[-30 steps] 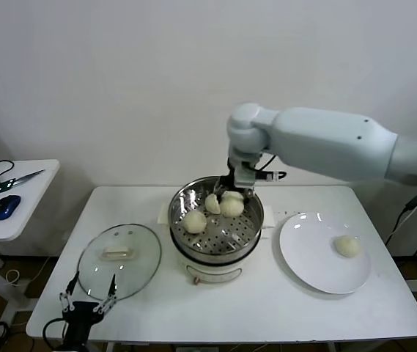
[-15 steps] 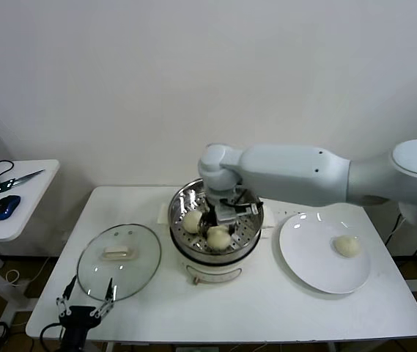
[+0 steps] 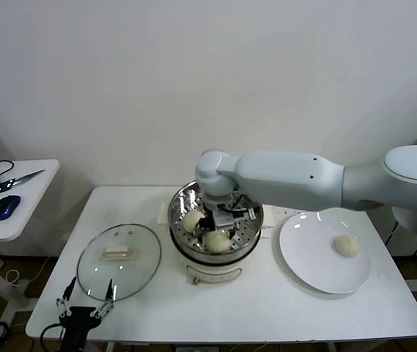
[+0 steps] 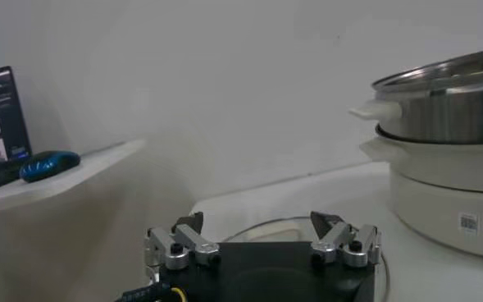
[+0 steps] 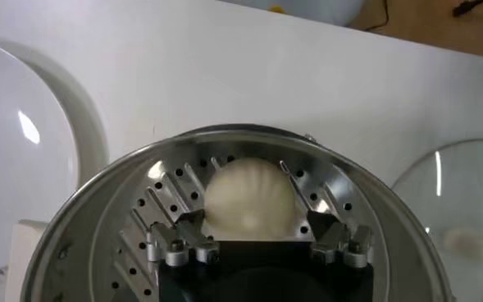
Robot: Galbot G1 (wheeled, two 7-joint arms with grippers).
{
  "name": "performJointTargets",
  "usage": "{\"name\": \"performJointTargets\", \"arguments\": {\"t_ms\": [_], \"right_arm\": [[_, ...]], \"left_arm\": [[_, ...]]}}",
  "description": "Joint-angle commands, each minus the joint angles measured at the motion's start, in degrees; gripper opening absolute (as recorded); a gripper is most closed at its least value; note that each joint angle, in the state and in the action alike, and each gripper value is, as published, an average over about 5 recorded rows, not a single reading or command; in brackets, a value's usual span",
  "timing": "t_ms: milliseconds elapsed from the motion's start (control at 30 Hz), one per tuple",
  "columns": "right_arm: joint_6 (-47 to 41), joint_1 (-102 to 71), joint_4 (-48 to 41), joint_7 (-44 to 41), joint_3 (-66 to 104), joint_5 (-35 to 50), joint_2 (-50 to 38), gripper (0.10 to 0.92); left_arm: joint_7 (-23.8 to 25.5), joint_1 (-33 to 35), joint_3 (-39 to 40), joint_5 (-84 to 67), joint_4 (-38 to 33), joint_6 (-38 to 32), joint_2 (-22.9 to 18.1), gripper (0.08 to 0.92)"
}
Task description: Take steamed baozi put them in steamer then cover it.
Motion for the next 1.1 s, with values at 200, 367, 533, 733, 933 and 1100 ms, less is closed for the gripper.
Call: {"name": "performJointTargets", "arguments": {"t_ms": [200,367,533,733,933,1100], "right_arm": [[-18.82,15.18,-2.93,7.25,-7.17,19.25,-14.5,0.823],[-34.88,18.37,-0.62,9.6,-13.69,30.75,-24.12,0.823],[-44.71,13.79,0.13,9.04,-13.27,31.58,-34.77,0.823],[-47.51,-2.46,-2.23,6.91,-1.88,24.37,-42.95,0.823],[-46.39,-22.21,-8.39,4.0,16.62,15.33,-43.95,0.823],[-43.19,-32.61,-15.82,3.29,27.37,6.99,-40.63,0.823]], "left_arm": [[-0.3,-0.17,-0.42,0.09,-0.67,0.47,0.36,0.823],[-0.26,0.01,-0.13,0.04,-0.48,0.21,0.46,0.823],[-0.23,0.16,0.0,-0.01,-0.46,0.03,0.5,0.823],[-0.24,0.33,-0.4,-0.03,-0.75,0.06,0.31,0.823],[-0.28,0.97,-0.77,0.18,-1.3,0.25,-0.2,0.823],[-0.31,1.05,-0.81,0.95,-1.69,0.46,-1.0,0.823]]}}
